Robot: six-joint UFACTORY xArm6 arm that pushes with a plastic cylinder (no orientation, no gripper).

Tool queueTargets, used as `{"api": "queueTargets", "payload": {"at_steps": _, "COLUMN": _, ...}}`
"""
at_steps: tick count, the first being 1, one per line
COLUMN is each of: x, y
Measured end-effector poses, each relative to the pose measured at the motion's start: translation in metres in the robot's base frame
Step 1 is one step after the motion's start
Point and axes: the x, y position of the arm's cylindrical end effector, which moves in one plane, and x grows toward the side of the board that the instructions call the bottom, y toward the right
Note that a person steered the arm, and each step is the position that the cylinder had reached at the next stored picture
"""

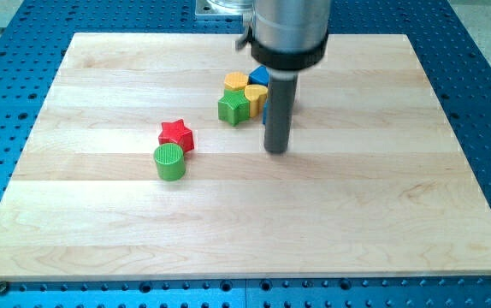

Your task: Place the green circle at the bottom of the heart

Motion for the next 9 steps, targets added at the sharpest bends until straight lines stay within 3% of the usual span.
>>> {"api": "queueTargets", "payload": {"at_steps": 1, "x": 0.067, "y": -0.083}}
{"api": "queueTargets", "payload": {"at_steps": 2, "x": 0.046, "y": -0.166}}
{"api": "queueTargets", "payload": {"at_steps": 3, "x": 0.012, "y": -0.160}}
{"api": "queueTargets", "payload": {"at_steps": 5, "x": -0.015, "y": -0.098}}
{"api": "queueTargets", "payload": {"at_steps": 6, "x": 0.011, "y": -0.081}}
{"api": "queueTargets", "payload": {"at_steps": 9, "x": -0.037, "y": -0.036}}
